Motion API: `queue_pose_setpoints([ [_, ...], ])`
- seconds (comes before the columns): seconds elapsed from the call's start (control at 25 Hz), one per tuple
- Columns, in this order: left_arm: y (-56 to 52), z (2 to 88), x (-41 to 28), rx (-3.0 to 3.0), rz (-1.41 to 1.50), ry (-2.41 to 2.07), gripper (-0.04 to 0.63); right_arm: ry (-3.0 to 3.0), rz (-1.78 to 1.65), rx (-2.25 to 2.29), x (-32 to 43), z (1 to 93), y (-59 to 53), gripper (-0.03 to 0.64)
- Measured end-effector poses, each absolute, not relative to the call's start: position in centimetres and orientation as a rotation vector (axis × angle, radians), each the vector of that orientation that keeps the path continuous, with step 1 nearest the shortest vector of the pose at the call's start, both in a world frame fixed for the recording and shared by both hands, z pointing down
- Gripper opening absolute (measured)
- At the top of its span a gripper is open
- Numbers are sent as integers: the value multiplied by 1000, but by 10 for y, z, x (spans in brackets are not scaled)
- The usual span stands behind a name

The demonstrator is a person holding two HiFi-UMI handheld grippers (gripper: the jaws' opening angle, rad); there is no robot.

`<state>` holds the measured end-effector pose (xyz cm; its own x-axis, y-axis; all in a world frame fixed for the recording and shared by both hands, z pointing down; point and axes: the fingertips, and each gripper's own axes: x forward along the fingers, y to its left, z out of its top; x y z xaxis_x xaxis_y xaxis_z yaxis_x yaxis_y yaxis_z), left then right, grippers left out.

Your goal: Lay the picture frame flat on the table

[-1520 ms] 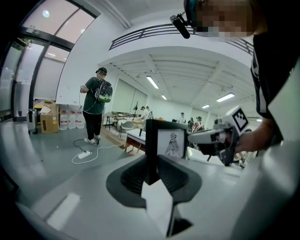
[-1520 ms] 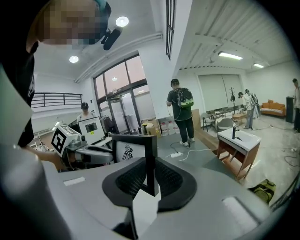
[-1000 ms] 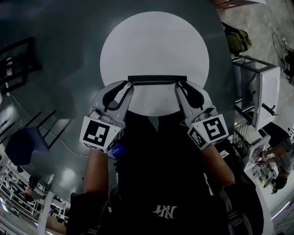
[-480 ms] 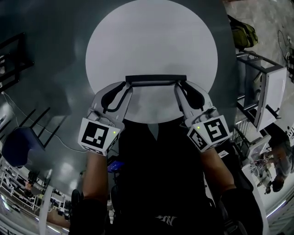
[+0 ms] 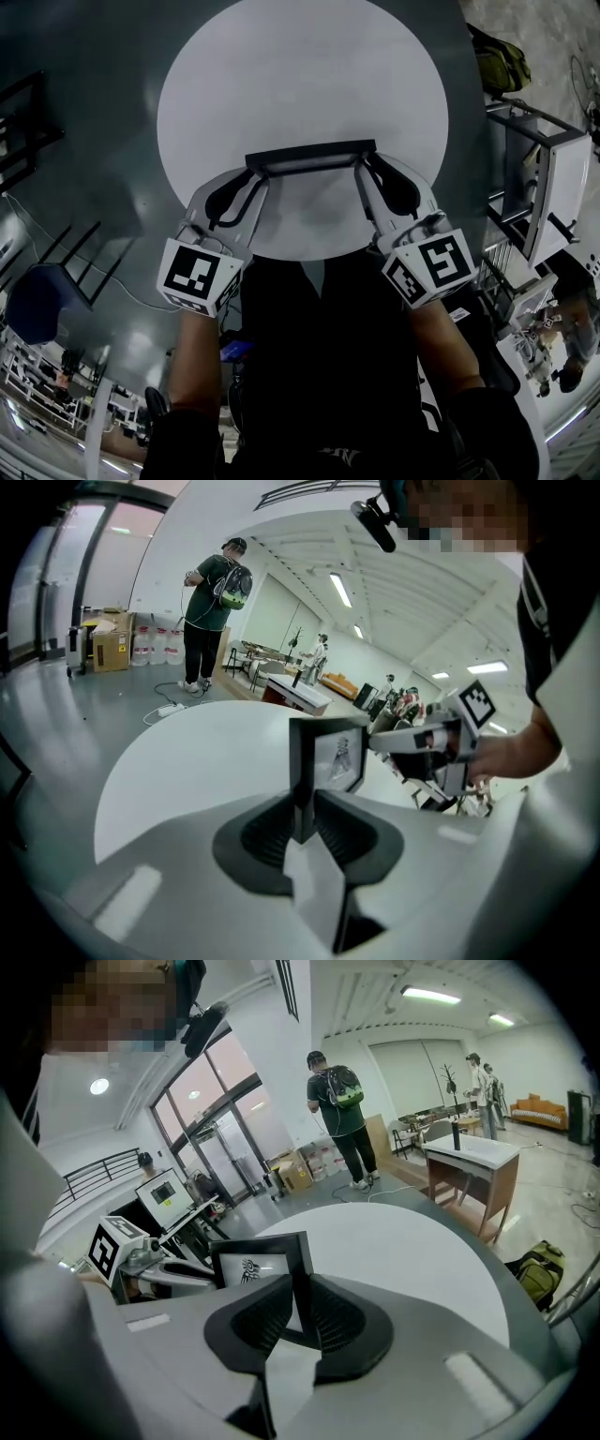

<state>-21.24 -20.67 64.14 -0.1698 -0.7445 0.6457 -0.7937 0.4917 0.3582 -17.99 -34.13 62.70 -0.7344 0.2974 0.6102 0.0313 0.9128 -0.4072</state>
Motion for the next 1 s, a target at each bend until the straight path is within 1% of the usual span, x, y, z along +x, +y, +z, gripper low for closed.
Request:
queue_pose_setpoints([
  [0.36, -215, 653, -217, 1267, 128, -1927, 58, -2345, 488, -240, -187, 642, -349, 46],
  [0.52, -214, 659, -222, 1261, 142, -1937, 55, -2350, 480, -248, -190, 646, -349, 32],
  [1.0, -226, 672, -236, 1200, 184, -1960, 69, -2335, 422, -237, -204, 665, -359, 35],
])
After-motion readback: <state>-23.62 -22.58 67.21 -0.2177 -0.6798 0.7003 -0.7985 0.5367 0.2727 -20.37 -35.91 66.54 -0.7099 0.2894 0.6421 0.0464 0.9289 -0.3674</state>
